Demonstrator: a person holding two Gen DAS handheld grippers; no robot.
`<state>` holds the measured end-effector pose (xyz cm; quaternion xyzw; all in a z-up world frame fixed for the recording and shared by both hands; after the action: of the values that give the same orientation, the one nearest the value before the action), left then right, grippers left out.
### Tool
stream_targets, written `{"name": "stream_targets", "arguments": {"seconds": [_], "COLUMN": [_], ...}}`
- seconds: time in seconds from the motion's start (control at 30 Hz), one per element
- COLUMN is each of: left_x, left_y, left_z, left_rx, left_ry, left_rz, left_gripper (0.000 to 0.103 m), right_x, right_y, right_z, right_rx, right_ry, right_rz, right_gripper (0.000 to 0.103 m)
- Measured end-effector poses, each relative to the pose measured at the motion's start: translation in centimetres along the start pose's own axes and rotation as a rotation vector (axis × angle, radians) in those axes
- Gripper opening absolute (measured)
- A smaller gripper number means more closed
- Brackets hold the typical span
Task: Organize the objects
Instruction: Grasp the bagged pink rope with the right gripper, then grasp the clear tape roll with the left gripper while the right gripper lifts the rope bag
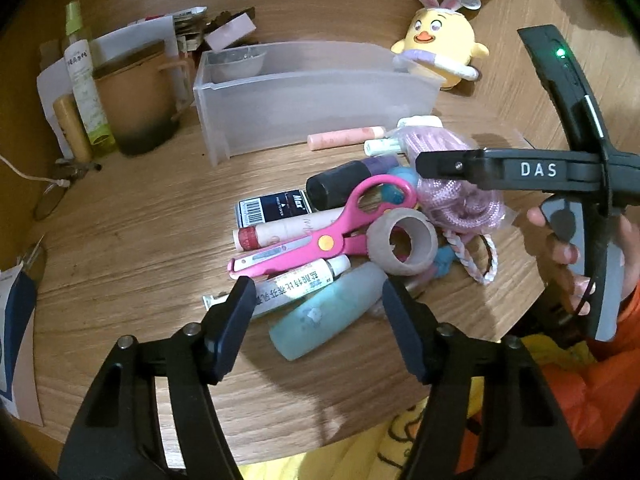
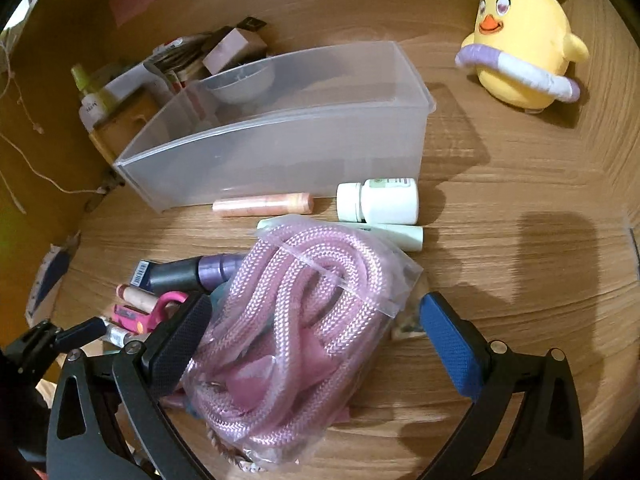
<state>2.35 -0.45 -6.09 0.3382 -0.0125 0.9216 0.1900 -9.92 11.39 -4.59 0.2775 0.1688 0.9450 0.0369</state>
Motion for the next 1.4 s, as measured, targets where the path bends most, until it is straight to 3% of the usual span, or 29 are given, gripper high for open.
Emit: {"name": "stream_targets", "arguments": {"seconds": [0.17, 0.33, 0.4, 0.5, 0.67, 0.9, 1.07, 1.17, 1.23, 1.27, 1.4], "left_x": [-0.4, -1.0, -1.2, -1.3, -0.8, -0.4, -0.2, 0.5, 1.2, 1.7, 3.4], "left_y": [1.1, 3.3, 3.8, 4.6, 4.3, 3.3, 3.2, 3.1, 2.7, 2.3, -0.1], "left_z": [0.1, 0.0, -0.1, -0.8, -1.5, -1.6, -1.0, -0.1, 0.8, 1.2, 1.1], "left_rx": [0.015, 0.035, 0.038, 0.021, 0.064, 0.078, 0.094, 0.060, 0.000, -0.020, -0.056], "left_ry": [-0.004, 0.011, 0.009, 0.034, 0.051, 0.053, 0.066, 0.058, 0.020, -0.001, -0.039], "left_rz": [0.031, 0.095, 0.088, 0.097, 0.046, 0.017, 0.037, 0.035, 0.053, 0.051, -0.003], "left_gripper": [0.063, 0.064, 0.065, 0.067, 0.066, 0.036, 0.031, 0.040, 0.060, 0.064, 0.070], "right_x": [0.0, 0.0, 0.0, -0.2, -0.2, -0.4, -0.4, -0.3, -0.2, -0.2, 0.1], "right_y": [0.0, -0.4, -0.4, -0.2, -0.4, -0.7, -1.0, -1.2, -1.3, -1.4, -1.7], "right_z": [0.0, 0.4, 0.2, 0.1, 0.1, 0.5, 1.0, 1.5, 2.1, 2.3, 3.5], "right_rx": [0.001, 0.002, -0.025, -0.045, -0.037, -0.040, -0.054, -0.052, -0.055, -0.054, -0.037], "right_ry": [0.002, -0.002, -0.007, -0.019, -0.020, -0.042, -0.059, -0.066, -0.082, -0.083, -0.112], "right_rz": [0.036, 0.069, 0.095, 0.141, 0.156, 0.160, 0.168, 0.168, 0.169, 0.170, 0.157], "right_gripper": [0.100, 0.087, 0.078, 0.076, 0.073, 0.067, 0.064, 0.063, 0.062, 0.062, 0.062]}}
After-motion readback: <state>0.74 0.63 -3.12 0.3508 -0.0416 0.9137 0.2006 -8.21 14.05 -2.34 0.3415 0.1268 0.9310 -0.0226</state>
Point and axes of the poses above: each gripper's, at about its wrist camera, not at the fingertips, and z roughly against the way its jaws point, y to its left, x to its top, the point moved 2 cm from there along -z, roughly the way its jaws point, and after that the axes turned 15 degrees about -z, right-handed, at the moved point
